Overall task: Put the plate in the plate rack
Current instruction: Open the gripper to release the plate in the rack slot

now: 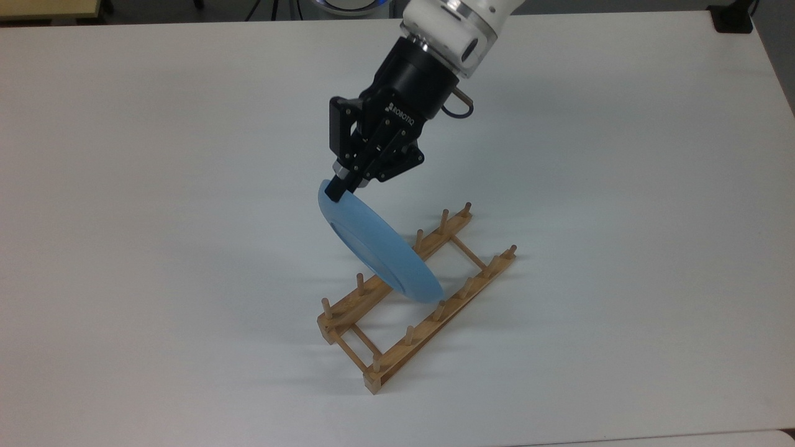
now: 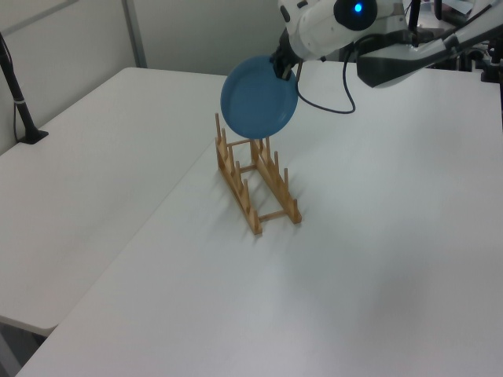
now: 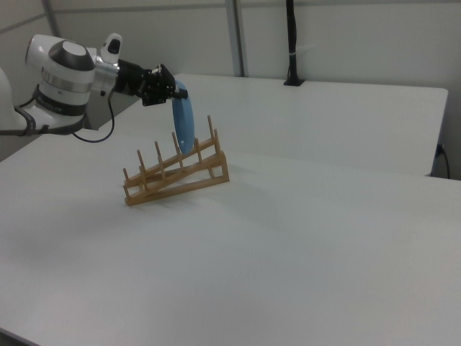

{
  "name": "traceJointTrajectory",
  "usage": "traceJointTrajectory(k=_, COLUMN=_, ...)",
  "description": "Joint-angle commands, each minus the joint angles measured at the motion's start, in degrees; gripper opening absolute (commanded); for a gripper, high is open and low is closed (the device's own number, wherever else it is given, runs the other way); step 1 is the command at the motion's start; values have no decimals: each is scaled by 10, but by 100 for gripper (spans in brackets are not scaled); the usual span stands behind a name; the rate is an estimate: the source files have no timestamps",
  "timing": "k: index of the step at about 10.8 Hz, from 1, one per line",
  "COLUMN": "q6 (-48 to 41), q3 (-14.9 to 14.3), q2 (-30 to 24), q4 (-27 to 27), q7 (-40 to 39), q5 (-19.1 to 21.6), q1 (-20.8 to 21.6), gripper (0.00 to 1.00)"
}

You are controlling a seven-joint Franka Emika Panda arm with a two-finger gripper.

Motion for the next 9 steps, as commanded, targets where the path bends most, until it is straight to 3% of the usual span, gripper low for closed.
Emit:
traceJointTrajectory(k=1, q6=-26, q3=0, q2=39, q4=39, q7=13, q5=-17, q1=7, gripper=0)
traceJointTrajectory(k=6, q6=-26, q3=0, q2=58, q4=43, q7=15, q5=-16, q1=16, gripper=0)
traceJointTrajectory(k=9, q6=-25, q3=1, q2=61, q4=43, q7=35, q5=-17, q1=16, gripper=27)
